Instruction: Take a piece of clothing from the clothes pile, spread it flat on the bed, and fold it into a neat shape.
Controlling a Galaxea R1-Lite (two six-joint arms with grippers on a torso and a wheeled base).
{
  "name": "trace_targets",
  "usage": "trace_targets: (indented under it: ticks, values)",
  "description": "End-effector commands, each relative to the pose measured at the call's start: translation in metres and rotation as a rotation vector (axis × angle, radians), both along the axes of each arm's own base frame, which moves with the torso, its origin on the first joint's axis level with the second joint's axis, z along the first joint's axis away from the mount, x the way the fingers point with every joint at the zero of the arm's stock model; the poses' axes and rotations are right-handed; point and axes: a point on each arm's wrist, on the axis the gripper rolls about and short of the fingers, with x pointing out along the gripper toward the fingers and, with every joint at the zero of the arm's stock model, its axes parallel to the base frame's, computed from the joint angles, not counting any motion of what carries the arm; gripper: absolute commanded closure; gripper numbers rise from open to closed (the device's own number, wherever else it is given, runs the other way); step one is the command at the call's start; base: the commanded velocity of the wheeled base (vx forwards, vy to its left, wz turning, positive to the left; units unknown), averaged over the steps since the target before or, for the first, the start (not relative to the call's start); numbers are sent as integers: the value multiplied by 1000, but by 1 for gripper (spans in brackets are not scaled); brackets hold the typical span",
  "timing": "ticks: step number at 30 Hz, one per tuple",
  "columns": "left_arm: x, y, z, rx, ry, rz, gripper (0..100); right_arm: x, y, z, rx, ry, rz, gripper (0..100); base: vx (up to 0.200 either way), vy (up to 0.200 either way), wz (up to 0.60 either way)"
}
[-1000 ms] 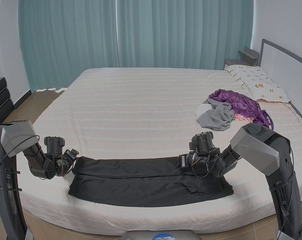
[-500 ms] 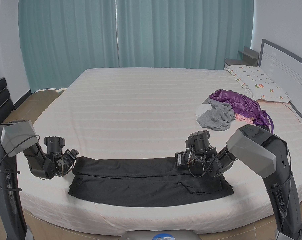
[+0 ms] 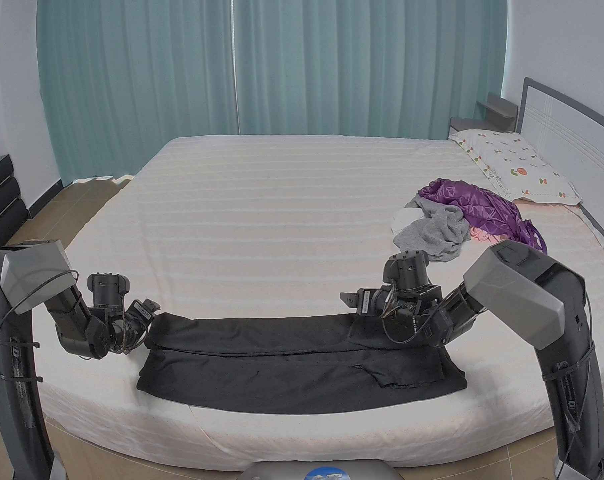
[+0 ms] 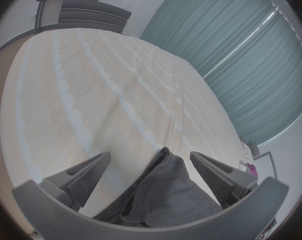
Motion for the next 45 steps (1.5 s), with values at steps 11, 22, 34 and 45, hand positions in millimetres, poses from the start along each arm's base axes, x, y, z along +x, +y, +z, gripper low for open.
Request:
trace_targets:
  ticks: [11,22,34,45]
  values:
    - [-64,17,32,-75,31,-145,0,-67,-111,46,438,222,-462,0,0,0,0]
    - [-77,-2,24,-83,45,-200,0,-105,-126,23,608,213,-464,0,-55,0,0]
    - [-79,-16,2,31,136,-212,0,-104,-141,2,646,253,-478,0,0,0,0]
    - [-68,-29,-8,109,148,-209,0,-105,-140,0,641,252,-472,0,0,0,0]
